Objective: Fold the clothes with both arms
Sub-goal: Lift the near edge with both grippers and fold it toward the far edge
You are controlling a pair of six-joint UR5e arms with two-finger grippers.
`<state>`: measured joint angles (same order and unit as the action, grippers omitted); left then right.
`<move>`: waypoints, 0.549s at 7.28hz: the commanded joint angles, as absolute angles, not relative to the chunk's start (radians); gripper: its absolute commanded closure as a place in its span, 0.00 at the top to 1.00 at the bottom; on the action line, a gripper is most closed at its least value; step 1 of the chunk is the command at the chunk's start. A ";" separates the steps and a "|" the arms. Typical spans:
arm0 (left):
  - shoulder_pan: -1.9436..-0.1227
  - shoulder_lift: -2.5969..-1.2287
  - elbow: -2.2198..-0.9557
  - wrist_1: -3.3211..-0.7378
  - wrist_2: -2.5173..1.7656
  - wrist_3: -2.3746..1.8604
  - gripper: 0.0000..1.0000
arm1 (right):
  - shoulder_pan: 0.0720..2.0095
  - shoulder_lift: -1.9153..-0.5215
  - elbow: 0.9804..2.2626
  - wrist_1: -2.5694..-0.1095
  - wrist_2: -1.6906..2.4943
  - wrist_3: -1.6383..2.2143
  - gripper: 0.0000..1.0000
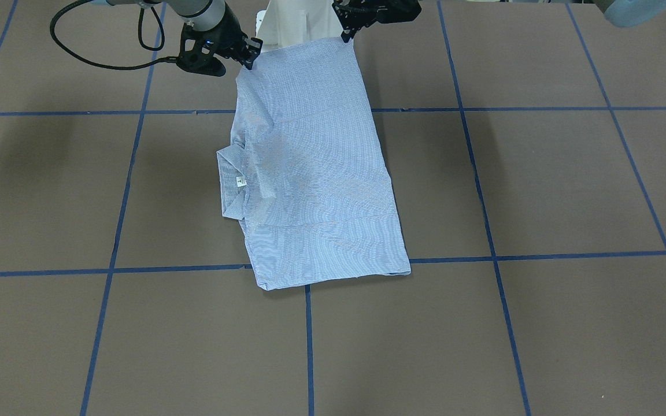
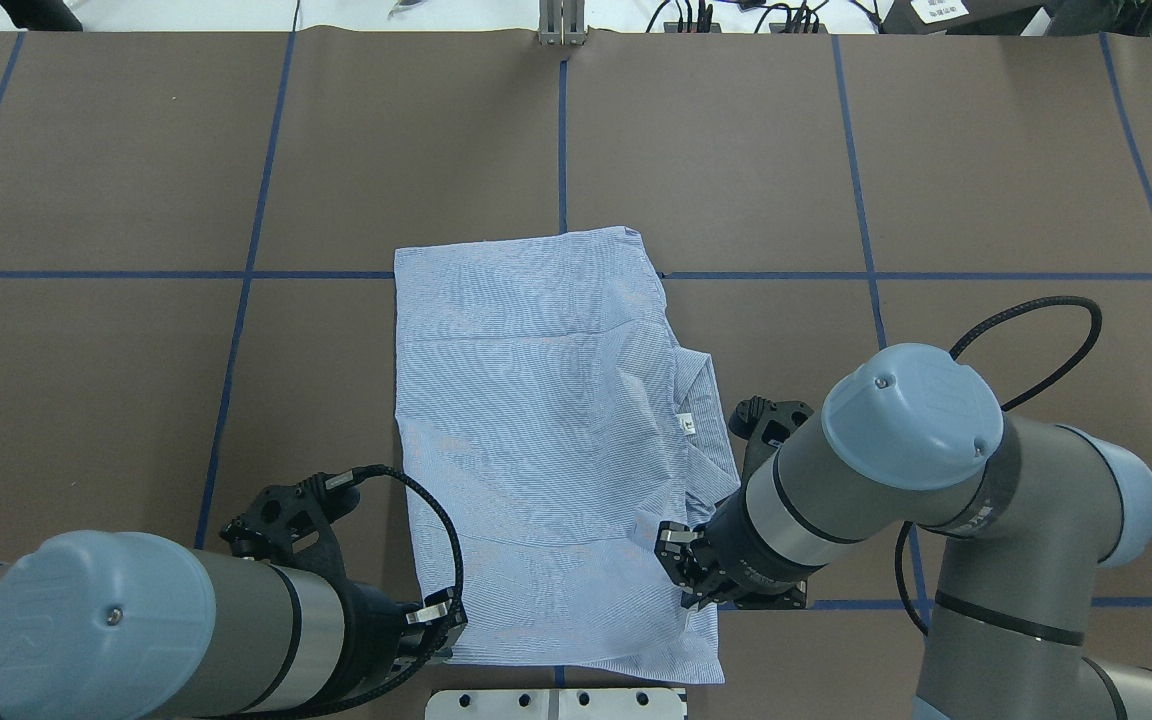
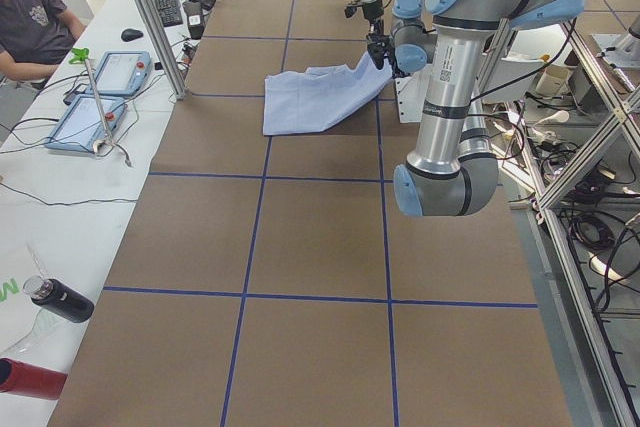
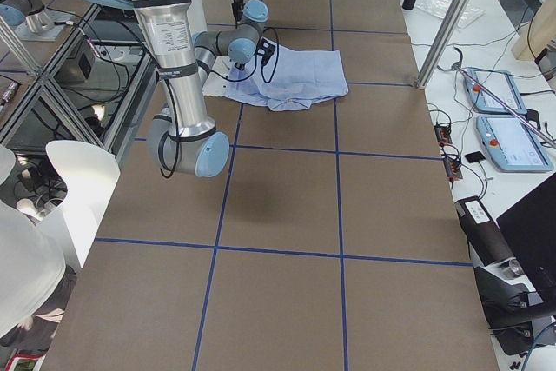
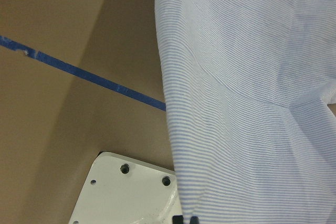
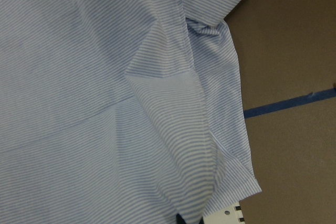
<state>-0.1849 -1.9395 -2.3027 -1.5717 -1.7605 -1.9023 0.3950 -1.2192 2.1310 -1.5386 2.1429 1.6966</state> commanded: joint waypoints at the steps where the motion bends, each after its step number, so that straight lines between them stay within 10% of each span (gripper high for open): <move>1: -0.298 -1.954 -2.284 -1.569 -1.788 -1.795 0.00 | 0.492 -1.131 2.051 -1.543 2.141 1.649 0.00; 4: -0.533 -2.055 -2.110 -1.580 -1.914 -1.642 0.00 | 0.622 -0.990 1.886 -1.543 2.128 1.591 0.00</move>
